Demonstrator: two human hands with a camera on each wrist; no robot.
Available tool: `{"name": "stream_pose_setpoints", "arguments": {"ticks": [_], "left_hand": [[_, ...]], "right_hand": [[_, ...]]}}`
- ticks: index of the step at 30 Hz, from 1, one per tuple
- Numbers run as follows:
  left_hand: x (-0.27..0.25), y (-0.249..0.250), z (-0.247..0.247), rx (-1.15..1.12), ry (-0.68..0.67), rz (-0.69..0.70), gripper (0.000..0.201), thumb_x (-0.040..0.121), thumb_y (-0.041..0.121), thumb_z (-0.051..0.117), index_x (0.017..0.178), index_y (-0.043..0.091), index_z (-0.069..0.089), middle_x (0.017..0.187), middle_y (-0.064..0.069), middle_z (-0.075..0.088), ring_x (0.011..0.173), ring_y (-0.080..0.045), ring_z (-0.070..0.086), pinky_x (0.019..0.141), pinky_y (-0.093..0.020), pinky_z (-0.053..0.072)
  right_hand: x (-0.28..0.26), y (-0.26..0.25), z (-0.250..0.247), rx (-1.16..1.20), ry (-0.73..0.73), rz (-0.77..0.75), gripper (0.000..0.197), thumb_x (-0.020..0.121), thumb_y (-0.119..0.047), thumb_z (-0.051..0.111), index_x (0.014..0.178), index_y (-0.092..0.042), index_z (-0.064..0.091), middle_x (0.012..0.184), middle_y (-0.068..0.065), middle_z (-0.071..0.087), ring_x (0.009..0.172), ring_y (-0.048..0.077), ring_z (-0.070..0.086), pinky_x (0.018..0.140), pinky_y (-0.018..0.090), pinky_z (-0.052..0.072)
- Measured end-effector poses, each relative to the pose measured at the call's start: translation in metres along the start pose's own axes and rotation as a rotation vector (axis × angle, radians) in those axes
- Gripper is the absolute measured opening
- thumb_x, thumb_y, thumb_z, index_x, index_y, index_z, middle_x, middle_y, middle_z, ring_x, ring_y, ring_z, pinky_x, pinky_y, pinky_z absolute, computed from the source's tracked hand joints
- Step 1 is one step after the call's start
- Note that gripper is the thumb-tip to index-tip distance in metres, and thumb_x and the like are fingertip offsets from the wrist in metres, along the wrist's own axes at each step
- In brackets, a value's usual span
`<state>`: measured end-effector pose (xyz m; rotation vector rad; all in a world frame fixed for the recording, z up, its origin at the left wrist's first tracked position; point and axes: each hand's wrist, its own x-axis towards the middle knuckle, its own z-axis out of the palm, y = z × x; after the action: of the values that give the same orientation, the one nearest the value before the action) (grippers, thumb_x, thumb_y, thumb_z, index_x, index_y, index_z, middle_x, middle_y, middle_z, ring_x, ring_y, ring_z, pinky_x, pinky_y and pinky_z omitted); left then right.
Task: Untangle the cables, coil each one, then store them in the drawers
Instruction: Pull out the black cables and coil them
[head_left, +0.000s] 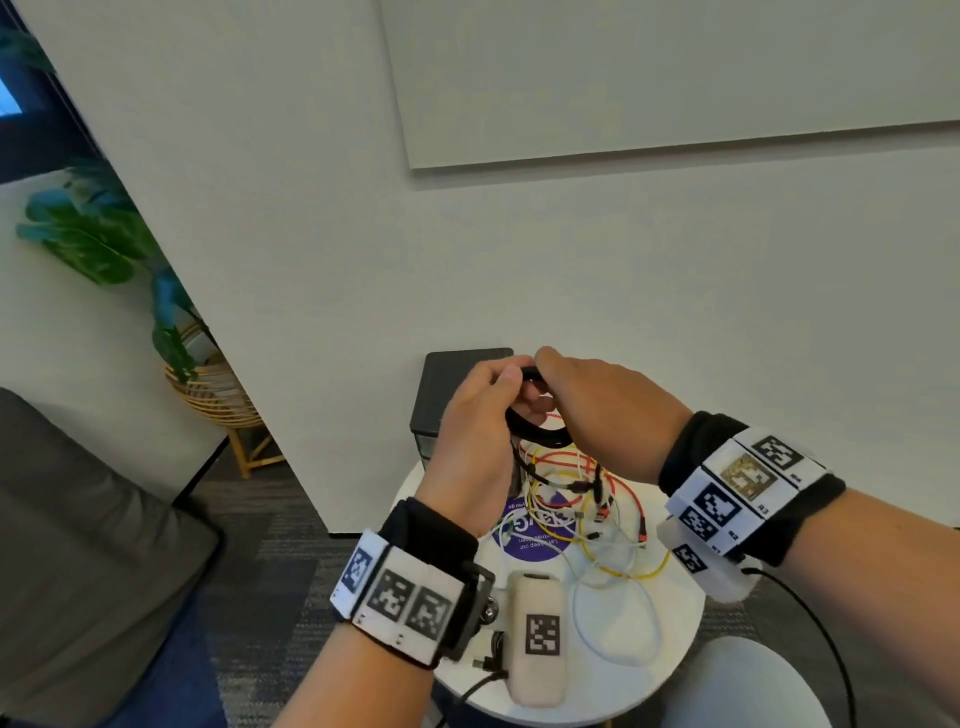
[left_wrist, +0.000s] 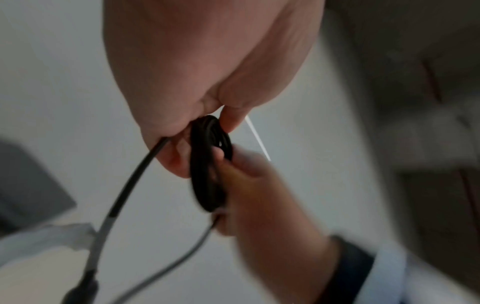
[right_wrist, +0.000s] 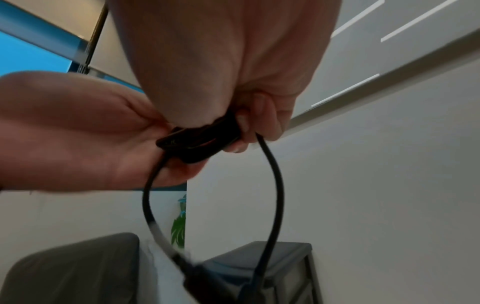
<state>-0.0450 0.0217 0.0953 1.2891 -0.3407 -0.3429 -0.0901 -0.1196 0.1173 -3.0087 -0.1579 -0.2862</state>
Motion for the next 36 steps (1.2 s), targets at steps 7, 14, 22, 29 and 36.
{"name": "stream_pose_setpoints", "arguments": {"ticks": [7, 14, 22, 29, 36], "left_hand": [[-0.001, 0.001, 0.004, -0.264, 0.083, -0.073, 0.027, 0.105, 0.014, 0.047, 0.111, -0.001, 0.07, 0.063, 0.005, 0.035, 0.053, -0.008, 0.032, 0.06, -0.028, 0.033], [0.0, 0.0, -0.018, -0.129, 0.025, -0.037, 0.027, 0.106, 0.02, 0.051, 0.117, 0.006, 0.071, 0.062, 0.007, 0.028, 0.054, -0.008, 0.029, 0.059, -0.024, 0.035], [0.01, 0.013, -0.012, -0.277, -0.04, 0.007, 0.025, 0.107, 0.016, 0.048, 0.112, 0.003, 0.068, 0.065, 0.004, 0.023, 0.061, -0.011, 0.016, 0.057, -0.024, 0.026], [0.011, 0.014, -0.01, -0.259, -0.08, 0.019, 0.025, 0.107, 0.016, 0.048, 0.114, 0.003, 0.068, 0.065, 0.004, 0.024, 0.058, -0.008, 0.022, 0.056, -0.023, 0.028], [0.016, 0.01, -0.011, -0.229, -0.055, 0.02, 0.025, 0.107, 0.017, 0.049, 0.116, 0.004, 0.068, 0.064, 0.004, 0.027, 0.056, -0.007, 0.027, 0.055, -0.02, 0.034]], "right_hand": [[-0.002, 0.007, 0.017, 0.505, 0.217, -0.017, 0.014, 0.104, -0.028, 0.053, 0.107, -0.017, 0.062, 0.073, -0.006, 0.061, 0.062, 0.008, 0.054, 0.059, 0.022, 0.04], [-0.03, 0.051, 0.006, 0.458, -0.191, 0.016, 0.024, 0.102, -0.036, 0.054, 0.092, -0.022, 0.071, 0.089, -0.006, 0.066, 0.087, 0.013, 0.062, 0.082, 0.034, 0.05], [-0.012, 0.044, 0.015, 0.895, 0.264, 0.284, 0.026, 0.105, -0.01, 0.048, 0.09, -0.007, 0.069, 0.08, 0.014, 0.073, 0.067, 0.019, 0.07, 0.067, 0.028, 0.059], [0.003, 0.025, 0.017, 1.283, 0.45, 0.397, 0.021, 0.104, -0.009, 0.052, 0.098, -0.004, 0.072, 0.082, 0.01, 0.074, 0.073, 0.015, 0.071, 0.071, 0.023, 0.059], [-0.002, 0.02, 0.018, 1.532, 0.254, 0.367, 0.022, 0.103, -0.004, 0.05, 0.106, -0.004, 0.072, 0.086, 0.008, 0.073, 0.078, 0.014, 0.07, 0.073, 0.021, 0.06]]}}
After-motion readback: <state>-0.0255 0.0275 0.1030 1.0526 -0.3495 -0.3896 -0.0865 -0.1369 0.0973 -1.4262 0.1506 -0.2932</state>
